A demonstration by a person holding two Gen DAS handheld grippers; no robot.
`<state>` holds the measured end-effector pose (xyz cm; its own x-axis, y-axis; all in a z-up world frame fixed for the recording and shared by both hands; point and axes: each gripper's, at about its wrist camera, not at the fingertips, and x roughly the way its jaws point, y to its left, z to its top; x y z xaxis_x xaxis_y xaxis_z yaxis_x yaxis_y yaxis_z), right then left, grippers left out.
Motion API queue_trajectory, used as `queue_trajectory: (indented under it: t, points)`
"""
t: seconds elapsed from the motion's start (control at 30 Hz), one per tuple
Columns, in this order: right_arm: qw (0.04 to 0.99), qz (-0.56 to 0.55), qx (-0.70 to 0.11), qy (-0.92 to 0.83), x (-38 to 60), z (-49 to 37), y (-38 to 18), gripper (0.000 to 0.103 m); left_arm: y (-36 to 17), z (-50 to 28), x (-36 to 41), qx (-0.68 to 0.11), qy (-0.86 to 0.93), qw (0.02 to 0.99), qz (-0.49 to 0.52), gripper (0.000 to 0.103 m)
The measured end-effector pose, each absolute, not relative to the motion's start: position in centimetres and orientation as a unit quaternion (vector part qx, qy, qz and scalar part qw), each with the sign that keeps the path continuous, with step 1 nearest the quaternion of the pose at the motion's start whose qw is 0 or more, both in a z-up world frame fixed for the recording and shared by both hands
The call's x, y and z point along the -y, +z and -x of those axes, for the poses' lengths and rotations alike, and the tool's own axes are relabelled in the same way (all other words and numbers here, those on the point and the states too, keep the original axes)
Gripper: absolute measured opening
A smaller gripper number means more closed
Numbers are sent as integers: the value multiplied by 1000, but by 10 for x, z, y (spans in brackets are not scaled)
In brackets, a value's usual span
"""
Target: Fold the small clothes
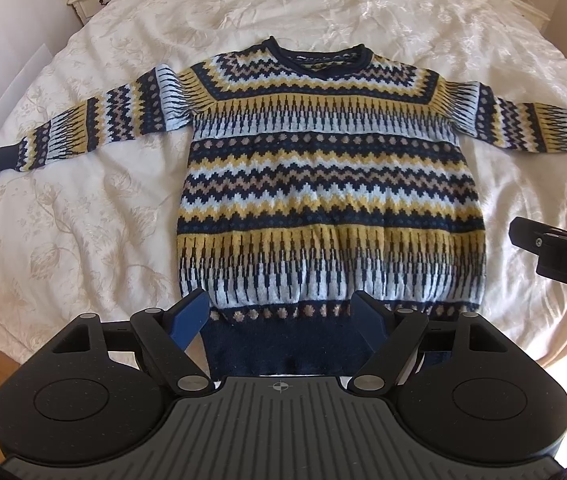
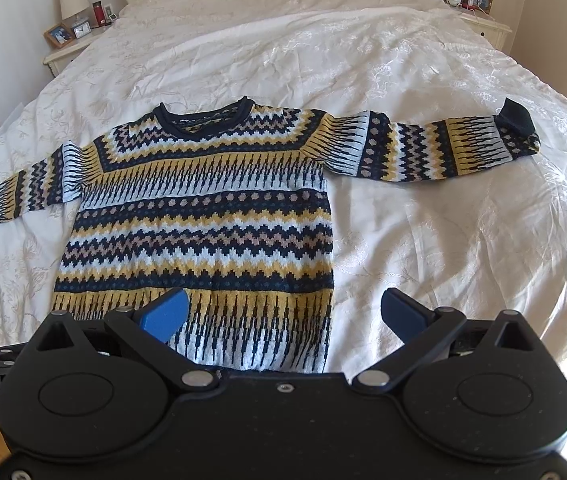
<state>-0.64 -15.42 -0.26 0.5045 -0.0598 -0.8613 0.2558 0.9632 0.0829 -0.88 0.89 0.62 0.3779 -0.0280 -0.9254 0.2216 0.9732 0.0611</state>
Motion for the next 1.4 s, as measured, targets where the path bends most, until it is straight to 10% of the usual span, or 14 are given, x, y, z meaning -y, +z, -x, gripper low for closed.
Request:
queue_trajectory:
  t: [1.4]
  points:
    - [843,-118,-520,-66,158,-29,-24,102,8,-35,-26,-551,-35,831,-69,76]
